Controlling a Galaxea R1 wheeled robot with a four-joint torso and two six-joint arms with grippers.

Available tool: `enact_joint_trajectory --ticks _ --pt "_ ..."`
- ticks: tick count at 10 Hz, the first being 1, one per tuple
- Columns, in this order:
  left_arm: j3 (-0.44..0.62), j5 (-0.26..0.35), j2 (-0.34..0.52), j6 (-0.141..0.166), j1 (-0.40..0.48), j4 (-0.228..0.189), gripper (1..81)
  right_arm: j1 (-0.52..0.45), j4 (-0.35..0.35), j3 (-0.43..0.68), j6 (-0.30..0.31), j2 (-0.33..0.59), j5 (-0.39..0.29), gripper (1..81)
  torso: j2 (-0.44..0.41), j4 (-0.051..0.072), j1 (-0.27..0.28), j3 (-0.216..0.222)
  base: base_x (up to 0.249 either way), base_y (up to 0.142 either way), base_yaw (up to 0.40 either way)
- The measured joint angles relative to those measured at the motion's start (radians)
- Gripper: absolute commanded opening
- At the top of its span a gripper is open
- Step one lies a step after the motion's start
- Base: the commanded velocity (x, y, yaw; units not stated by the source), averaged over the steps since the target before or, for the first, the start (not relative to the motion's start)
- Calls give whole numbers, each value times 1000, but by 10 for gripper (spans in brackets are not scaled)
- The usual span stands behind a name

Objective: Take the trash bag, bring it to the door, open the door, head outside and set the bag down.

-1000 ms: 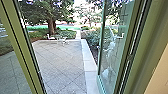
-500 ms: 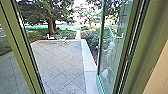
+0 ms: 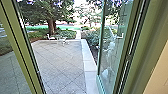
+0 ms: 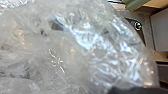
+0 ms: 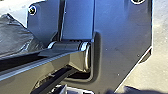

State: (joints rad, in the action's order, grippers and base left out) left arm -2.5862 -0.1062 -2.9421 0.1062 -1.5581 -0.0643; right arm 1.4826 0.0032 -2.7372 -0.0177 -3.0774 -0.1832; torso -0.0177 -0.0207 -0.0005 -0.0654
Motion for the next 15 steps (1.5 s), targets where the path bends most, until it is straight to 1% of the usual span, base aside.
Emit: enact_joint_trajectory --ticks 3,5,15 --pt "0 2 -3 0 -14 0 10 19 -1 0 0 2 -3 811 -2 0 -1 1 95 0 0" --pt "0 -1 -3 0 3 0 10 7 0 0 0 1 1 811 -1 0 1 1 113 0 0" --pt "0 0 -3 0 0 0 10 11 -1 0 0 2 0 811 -1 0 1 1 130 0 0"
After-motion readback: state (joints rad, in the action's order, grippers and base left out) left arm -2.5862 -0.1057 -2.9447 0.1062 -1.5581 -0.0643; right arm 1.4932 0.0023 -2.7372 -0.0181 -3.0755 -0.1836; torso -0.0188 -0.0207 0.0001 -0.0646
